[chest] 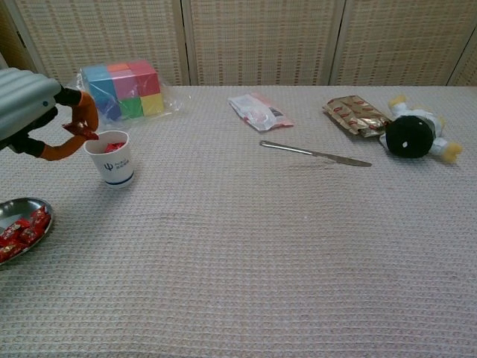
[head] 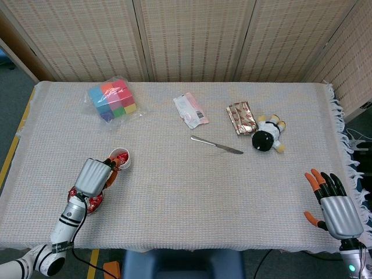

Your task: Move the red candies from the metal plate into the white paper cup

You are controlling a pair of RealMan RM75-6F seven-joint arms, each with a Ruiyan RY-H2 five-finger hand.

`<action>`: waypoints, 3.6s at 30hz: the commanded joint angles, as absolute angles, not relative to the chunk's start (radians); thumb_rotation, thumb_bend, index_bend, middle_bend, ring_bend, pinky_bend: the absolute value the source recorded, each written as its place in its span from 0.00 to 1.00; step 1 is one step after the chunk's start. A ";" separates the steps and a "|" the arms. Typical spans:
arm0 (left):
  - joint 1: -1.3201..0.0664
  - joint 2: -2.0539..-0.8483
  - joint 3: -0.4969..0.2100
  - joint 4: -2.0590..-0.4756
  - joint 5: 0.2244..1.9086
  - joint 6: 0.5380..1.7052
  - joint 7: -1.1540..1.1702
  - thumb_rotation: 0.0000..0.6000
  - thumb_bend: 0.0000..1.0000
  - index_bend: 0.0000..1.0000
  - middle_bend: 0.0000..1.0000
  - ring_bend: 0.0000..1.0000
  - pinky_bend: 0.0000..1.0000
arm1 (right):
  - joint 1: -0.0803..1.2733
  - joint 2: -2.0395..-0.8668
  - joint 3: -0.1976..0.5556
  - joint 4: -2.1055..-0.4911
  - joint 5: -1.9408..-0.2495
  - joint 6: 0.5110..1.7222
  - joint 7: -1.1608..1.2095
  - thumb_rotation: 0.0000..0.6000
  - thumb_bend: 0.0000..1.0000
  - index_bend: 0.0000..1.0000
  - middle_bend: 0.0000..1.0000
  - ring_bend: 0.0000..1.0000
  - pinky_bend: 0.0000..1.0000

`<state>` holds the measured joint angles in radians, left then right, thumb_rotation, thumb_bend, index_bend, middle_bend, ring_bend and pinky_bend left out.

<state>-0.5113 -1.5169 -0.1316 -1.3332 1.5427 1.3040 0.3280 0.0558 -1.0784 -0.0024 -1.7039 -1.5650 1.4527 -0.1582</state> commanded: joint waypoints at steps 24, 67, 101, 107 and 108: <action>-0.653 -1.632 -0.173 -1.125 1.419 1.127 0.336 1.00 0.46 0.29 0.29 0.89 1.00 | 0.056 -1.081 0.006 -1.704 -1.539 1.448 -0.169 1.00 0.12 0.00 0.00 0.00 0.00; -0.327 -1.455 0.086 -1.210 1.461 1.188 0.231 1.00 0.44 0.21 0.28 0.89 1.00 | 0.051 -1.079 -0.013 -1.709 -1.582 1.459 -0.167 1.00 0.12 0.00 0.00 0.00 0.00; -0.324 -1.480 0.046 -1.164 1.505 1.225 0.237 1.00 0.47 0.65 0.72 0.90 1.00 | 0.055 -1.082 -0.009 -1.709 -1.572 1.450 -0.173 1.00 0.12 0.00 0.00 0.00 0.00; -0.325 -1.470 0.030 -1.188 1.531 1.276 0.236 1.00 0.51 0.69 0.76 0.91 1.00 | 0.056 -1.082 -0.008 -1.709 -1.569 1.448 -0.173 1.00 0.12 0.00 0.00 0.00 0.00; -0.327 -1.461 0.024 -1.205 1.538 1.288 0.234 1.00 0.51 0.69 0.76 0.91 1.00 | 0.056 -1.081 -0.007 -1.709 -1.569 1.447 -0.172 1.00 0.12 0.00 0.00 0.00 0.00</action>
